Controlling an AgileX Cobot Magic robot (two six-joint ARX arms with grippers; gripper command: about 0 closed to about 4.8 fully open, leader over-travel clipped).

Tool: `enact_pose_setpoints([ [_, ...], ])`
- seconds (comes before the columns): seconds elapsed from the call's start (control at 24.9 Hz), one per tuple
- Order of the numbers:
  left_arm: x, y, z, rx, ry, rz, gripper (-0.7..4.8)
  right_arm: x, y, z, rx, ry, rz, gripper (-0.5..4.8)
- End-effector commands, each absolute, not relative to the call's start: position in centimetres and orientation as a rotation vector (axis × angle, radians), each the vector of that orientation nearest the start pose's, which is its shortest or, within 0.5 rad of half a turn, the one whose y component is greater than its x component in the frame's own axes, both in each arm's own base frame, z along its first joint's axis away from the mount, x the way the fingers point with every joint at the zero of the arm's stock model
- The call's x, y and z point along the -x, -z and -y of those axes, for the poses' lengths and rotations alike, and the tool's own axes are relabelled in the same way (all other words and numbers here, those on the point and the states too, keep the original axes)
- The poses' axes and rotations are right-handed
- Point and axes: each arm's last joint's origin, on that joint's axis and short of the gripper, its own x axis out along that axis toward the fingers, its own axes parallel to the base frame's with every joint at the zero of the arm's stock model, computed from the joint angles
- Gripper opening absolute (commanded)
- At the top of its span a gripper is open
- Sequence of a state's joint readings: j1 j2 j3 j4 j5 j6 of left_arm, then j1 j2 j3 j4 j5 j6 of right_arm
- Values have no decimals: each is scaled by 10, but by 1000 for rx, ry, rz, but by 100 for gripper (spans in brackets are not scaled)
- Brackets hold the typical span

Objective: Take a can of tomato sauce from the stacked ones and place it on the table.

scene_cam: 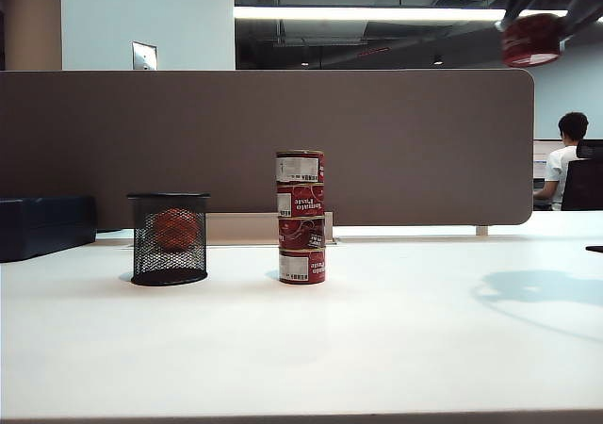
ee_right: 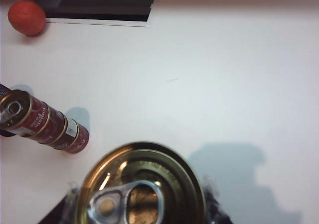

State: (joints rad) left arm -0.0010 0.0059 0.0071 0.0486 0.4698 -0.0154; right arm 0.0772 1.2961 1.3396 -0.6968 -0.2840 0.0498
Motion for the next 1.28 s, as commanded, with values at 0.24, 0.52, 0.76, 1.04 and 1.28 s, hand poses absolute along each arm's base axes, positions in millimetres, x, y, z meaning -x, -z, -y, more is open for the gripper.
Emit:
enact_pose_setpoints([
  [0.24,-94,-173,13,-4,470,63,-6,-234,-346,-20,-124,-307,-597,243],
  [0.52,-94,-173,13,-4,471,63,-6,-214,-304,-19,-140,-304,-573,243],
  [0.76,-94,-172,13,-4,471,62,-6,-203,-253,-19,-153,-297,-567,243],
  [1.04,-94,-172,13,-4,471,62,-6,-196,-205,-18,-158,-297,-539,243],
  [1.28,-94,-172,13,-4,470,62,-6,-185,-175,-17,-158,-277,-565,243],
])
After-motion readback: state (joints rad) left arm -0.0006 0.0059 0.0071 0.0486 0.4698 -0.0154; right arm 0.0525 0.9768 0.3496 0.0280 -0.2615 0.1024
